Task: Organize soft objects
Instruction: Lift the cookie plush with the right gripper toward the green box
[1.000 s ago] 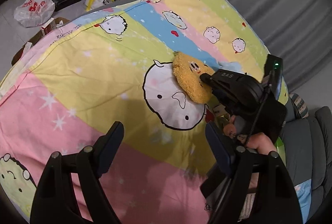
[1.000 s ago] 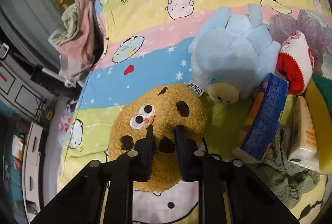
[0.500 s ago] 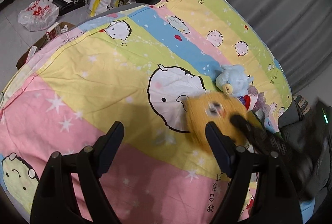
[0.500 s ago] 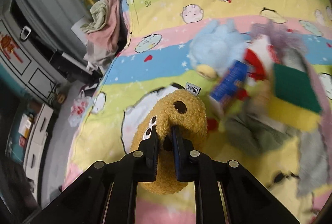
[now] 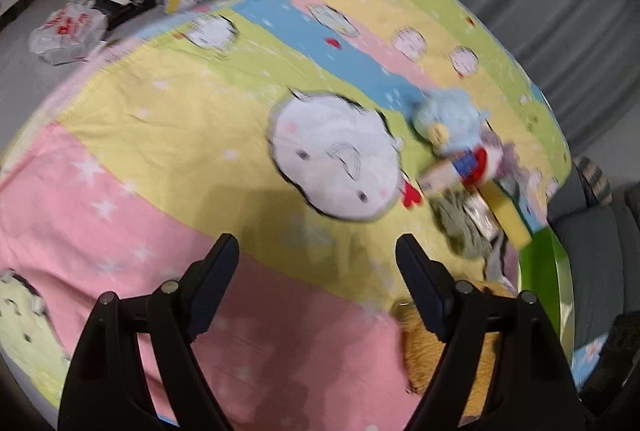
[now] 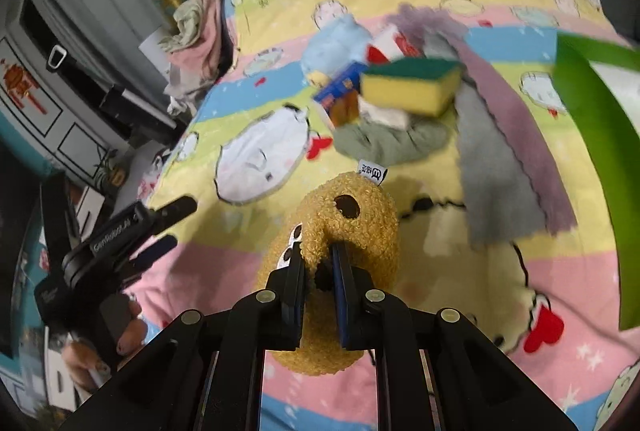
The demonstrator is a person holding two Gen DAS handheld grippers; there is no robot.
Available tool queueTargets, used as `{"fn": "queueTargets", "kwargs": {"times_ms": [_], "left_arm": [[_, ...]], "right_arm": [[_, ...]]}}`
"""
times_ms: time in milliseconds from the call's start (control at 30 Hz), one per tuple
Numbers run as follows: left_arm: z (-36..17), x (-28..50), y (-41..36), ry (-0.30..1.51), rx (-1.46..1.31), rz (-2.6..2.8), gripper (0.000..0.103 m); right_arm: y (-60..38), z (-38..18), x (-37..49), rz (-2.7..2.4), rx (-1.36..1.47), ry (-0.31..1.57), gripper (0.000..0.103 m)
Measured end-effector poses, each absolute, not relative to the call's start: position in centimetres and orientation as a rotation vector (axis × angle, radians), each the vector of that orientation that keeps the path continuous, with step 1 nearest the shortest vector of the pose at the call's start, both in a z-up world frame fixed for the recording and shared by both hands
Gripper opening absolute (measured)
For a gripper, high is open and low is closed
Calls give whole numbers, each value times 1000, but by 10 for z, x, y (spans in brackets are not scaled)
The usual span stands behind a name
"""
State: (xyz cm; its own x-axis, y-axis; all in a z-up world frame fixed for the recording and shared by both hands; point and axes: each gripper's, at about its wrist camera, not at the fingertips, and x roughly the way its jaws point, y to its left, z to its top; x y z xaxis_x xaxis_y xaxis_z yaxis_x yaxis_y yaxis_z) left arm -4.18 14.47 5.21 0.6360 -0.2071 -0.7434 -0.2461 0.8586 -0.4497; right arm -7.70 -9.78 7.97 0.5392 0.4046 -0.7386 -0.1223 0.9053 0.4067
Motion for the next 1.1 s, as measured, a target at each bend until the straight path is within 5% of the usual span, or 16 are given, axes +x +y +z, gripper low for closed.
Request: {"fn": "queueTargets", "kwargs": {"times_ms": [200,267,333,400,567,667,767,833,1100], "left_arm": [[37,-43,95,994,-503,-142,77],[36,-46,75,1018,-457,-200,77],[35,-51,57,1033,-410,-254,77],[35,-56,43,1041,-373,-298,77],[23,-64,20,1095,-357,-396,72],[20,-66,14,1084,-346,-399,57],[17,-65,15,1101,-410,-450,49],[15,-64,16,1095,-419,-443,43],[44,-63,-9,1028,-344,-443,37]], "right_arm": [[-118,59,-70,245,352,1056,19],[-126,62,-69,238,375,1055,33],[-133,68,-71,204,375,1022,62],[-141,72,-74,186,394,983,69],[-149,52,-60,256,494,1043,69],[-141,36,-52,273,482,1094,69],[-139,25,-49,269,494,1097,58],[-139,26,-49,304,520,1097,42],[-158,48,-54,342,594,1022,36]]}}
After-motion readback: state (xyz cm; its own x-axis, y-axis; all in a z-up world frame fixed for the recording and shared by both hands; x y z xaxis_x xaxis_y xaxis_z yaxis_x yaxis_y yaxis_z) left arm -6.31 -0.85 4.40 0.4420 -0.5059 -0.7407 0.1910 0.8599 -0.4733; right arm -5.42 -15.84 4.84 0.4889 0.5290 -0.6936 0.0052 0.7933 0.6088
